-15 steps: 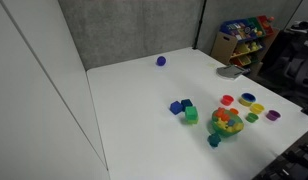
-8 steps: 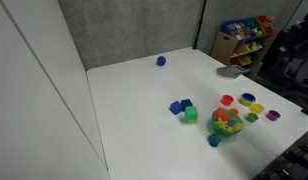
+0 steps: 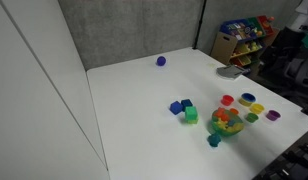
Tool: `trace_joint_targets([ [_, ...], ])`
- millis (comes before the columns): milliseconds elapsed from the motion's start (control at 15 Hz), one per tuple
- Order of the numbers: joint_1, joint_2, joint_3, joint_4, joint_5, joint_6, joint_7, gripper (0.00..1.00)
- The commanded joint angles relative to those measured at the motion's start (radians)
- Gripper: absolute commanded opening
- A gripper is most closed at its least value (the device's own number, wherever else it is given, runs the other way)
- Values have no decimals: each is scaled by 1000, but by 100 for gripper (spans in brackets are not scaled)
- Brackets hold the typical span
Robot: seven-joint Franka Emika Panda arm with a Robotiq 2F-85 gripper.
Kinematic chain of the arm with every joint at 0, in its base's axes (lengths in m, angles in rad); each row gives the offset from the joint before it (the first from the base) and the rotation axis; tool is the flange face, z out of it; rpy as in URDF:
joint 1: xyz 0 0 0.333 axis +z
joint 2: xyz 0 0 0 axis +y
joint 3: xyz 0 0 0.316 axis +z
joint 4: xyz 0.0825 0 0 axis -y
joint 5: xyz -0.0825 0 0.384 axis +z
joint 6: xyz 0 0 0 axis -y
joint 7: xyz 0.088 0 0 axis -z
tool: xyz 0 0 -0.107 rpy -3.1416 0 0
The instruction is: Put the small pink bowl and put it in the small blue bowl
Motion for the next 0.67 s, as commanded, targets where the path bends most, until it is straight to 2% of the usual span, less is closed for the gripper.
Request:
trace_joint_targets([
  [0,-11,144,-9,89,2,31,-20,100],
  [333,-24,293,-9,179,20,29,-34,100],
  [400,-20,297,-10,187,-2,11,-26,100],
  [467,-16,267,-9,138,4,41,-4,100],
  [600,-17,295,-9,159,4,40,-6,100],
])
